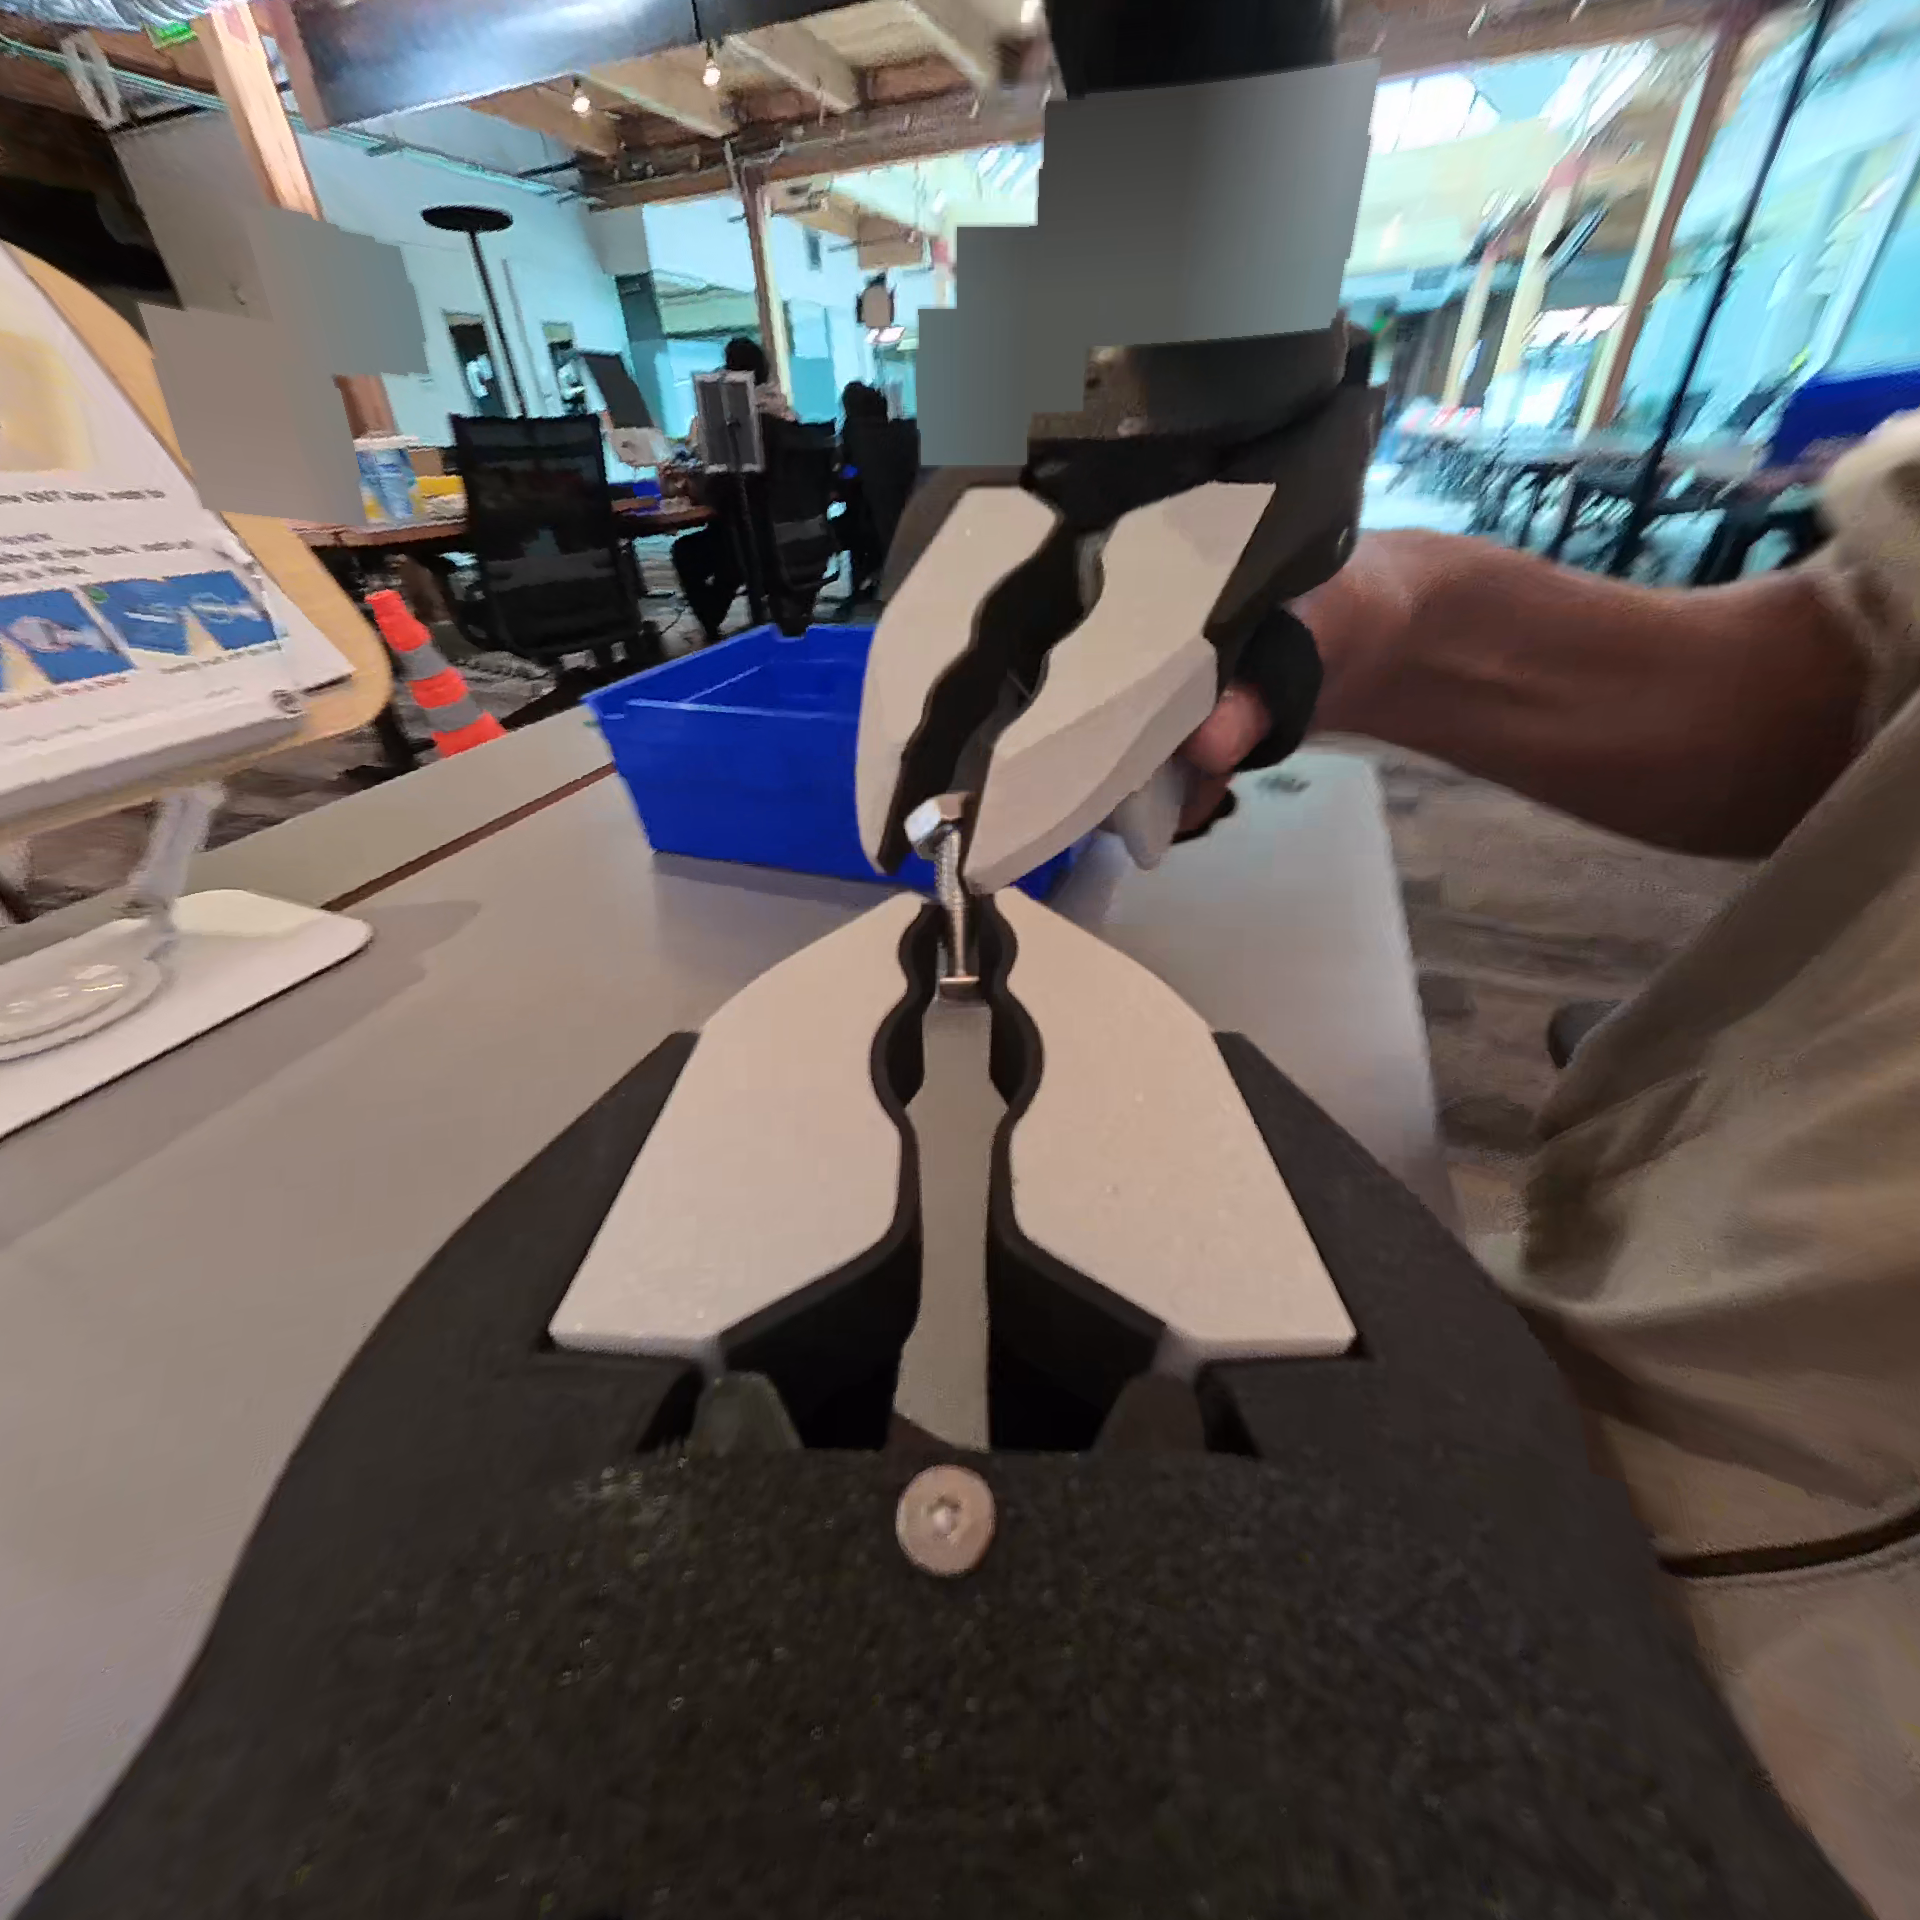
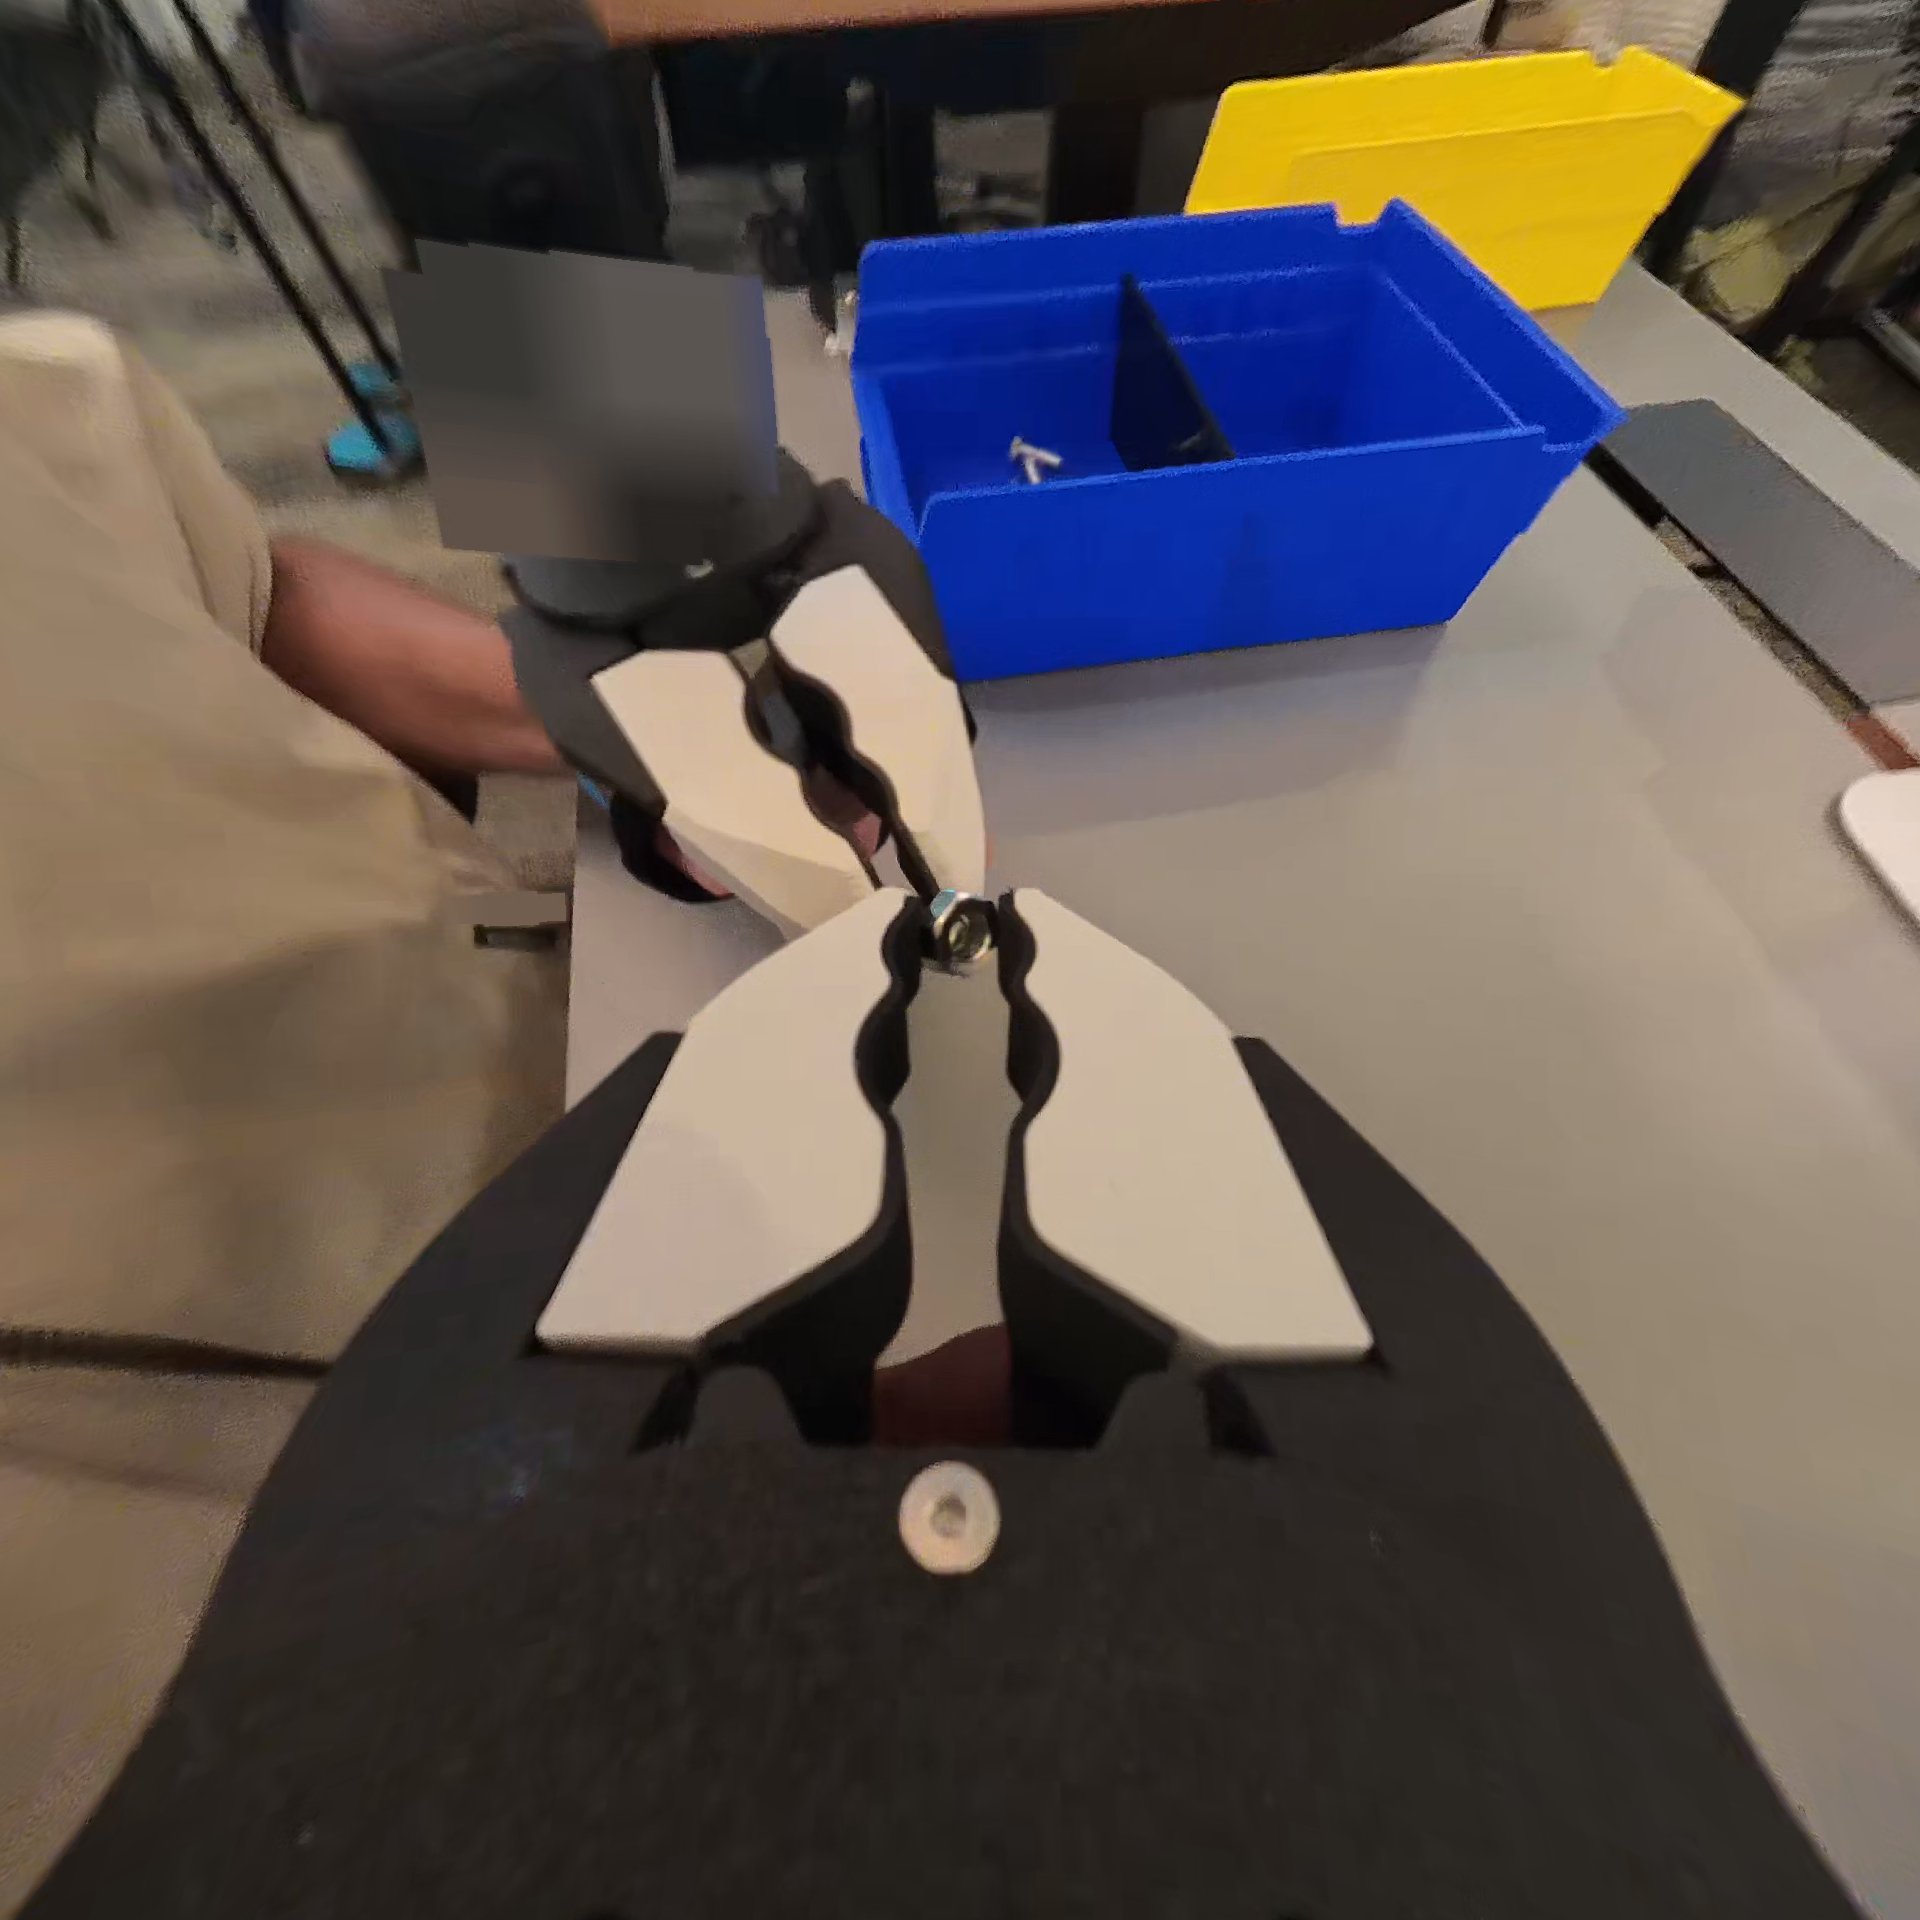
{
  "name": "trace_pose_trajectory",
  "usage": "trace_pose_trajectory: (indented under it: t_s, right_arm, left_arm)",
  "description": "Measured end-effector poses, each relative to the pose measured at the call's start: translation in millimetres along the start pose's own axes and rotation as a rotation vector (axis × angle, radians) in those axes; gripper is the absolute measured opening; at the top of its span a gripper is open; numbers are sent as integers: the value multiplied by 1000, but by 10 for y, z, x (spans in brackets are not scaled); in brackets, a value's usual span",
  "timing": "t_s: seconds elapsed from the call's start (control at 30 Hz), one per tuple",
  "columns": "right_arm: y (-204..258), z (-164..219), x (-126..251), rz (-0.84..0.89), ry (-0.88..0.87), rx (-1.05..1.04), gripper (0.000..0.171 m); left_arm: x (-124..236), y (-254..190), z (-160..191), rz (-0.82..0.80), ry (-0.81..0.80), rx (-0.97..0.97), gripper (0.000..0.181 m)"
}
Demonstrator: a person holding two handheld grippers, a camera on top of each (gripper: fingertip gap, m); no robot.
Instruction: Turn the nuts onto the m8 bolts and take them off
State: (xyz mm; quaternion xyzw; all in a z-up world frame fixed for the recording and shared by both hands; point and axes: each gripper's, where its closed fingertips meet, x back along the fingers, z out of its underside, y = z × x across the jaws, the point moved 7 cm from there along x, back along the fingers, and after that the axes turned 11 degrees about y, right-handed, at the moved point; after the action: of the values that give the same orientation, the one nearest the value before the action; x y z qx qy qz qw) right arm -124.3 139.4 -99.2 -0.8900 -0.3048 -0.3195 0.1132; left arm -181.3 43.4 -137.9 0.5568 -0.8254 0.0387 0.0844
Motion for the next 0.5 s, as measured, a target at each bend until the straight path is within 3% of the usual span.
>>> trace_pose_trajectory:
  t_s: [0.2, 0.5]
  right_arm:
    - [1, -378, 134, 2, 123, 169, 14]
    - [87, -774, 240, 93, 201, 335, 15]
  left_arm:
    - [71, 108, -142, 130, -204, 152, 7]
    - [235, 167, -370, 126, -304, 109, 7]
